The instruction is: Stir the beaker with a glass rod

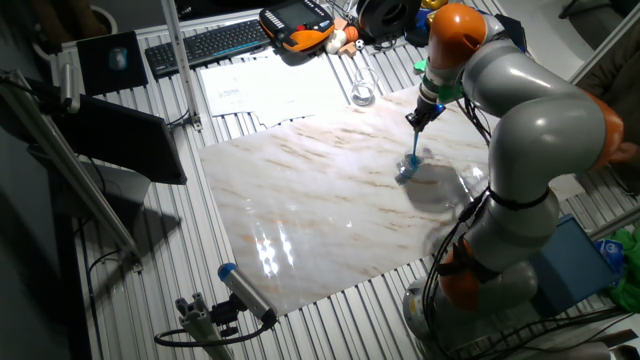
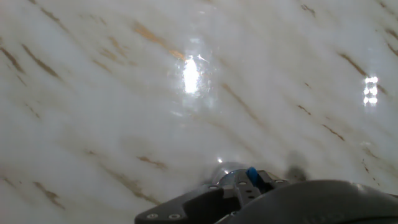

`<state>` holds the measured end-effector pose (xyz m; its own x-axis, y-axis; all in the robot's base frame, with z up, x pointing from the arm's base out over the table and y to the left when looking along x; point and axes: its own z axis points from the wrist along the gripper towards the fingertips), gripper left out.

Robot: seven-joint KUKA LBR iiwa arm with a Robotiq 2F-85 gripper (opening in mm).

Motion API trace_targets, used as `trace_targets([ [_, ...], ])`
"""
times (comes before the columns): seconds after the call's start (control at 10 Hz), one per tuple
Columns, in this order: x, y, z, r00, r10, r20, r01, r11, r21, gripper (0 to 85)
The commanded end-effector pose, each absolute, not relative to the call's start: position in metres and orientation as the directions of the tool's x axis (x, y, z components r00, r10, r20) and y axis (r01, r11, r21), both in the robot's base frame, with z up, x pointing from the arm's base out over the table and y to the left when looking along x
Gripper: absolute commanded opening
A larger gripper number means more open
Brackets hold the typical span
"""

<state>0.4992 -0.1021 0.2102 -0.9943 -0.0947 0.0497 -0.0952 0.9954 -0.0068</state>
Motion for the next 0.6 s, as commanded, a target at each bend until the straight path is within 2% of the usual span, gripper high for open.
trace_targets([
  [0.0, 0.5001, -0.1012, 0.2095, -0.996, -0.085, 0.031, -0.085, 0.996, -0.007, 0.0],
  [0.2, 0.5036, -0.102, 0.2051, -0.997, -0.083, 0.0, -0.083, 0.997, -0.002, 0.0],
  [0.5, 0.506, -0.106, 0.2072, -0.995, -0.103, 0.013, -0.103, 0.995, 0.0, 0.0],
])
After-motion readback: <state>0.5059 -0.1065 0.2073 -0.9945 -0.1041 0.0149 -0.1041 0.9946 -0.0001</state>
